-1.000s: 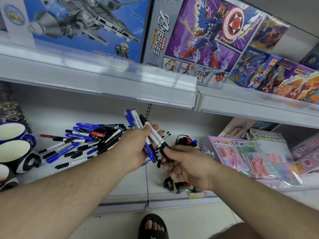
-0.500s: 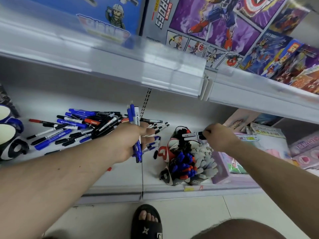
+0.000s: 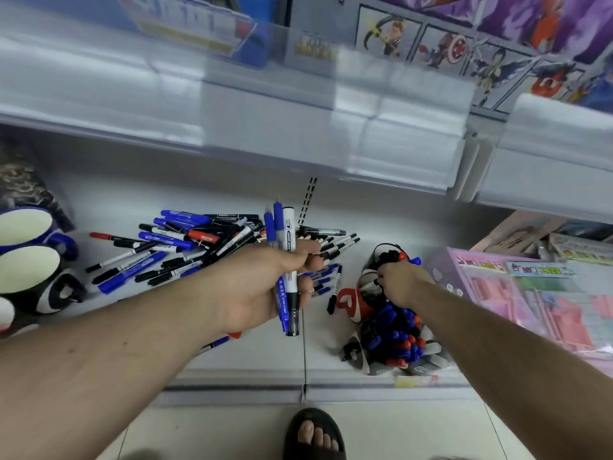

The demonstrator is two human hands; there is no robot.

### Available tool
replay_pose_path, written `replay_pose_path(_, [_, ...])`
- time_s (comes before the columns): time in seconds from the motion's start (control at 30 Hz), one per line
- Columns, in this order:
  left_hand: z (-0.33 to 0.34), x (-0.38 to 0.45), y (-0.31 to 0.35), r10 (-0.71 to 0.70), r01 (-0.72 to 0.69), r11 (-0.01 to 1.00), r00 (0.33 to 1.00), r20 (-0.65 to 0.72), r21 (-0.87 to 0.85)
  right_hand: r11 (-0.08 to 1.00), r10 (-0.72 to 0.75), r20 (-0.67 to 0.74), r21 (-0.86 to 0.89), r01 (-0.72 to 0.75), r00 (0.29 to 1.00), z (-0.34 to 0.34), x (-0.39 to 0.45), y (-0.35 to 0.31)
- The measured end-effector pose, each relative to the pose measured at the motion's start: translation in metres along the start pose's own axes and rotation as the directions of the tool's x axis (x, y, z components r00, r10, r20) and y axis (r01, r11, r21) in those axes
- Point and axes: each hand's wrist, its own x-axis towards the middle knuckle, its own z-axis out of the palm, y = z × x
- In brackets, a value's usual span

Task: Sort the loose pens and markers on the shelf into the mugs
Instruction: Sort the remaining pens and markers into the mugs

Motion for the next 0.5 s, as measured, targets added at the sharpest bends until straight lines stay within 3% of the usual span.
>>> replay_pose_path(0.23, [-0.007, -0.003, 0.003, 0.011, -0.007, 0.999, 0.997, 0.075, -0.048, 0.957, -0.084, 0.106, -0.268, 0.11, 0.991, -0.001, 0.018, -0.006])
replay_pose_path(0.33, [-0.005, -0.008, 0.006, 0.036, -0.028, 0.997, 0.994, 0.104, -0.075, 0.962, -0.056, -0.005, -0.267, 0.053, 0.998, -0.016, 0.002, -0.011])
replay_pose_path(0.4, [-0.003, -0.012, 0.008, 0.063, -0.047, 0.993, 0.987, 0.15, -0.108, 0.997, -0.079, -0.153, -0.01, 0.079, 0.985, -0.036, -0.024, -0.025])
replay_pose_path(0.43, [-0.003, -0.013, 0.009, 0.078, -0.058, 0.991, 0.982, 0.171, -0.12, 0.966, -0.082, -0.19, 0.225, 0.124, 0.978, -0.047, -0.042, -0.036])
replay_pose_path(0.5, [-0.001, -0.016, 0.01, 0.111, -0.084, 0.987, 0.974, 0.196, -0.137, 0.691, -0.127, -0.085, 0.708, 0.149, 0.988, -0.069, -0.089, -0.061])
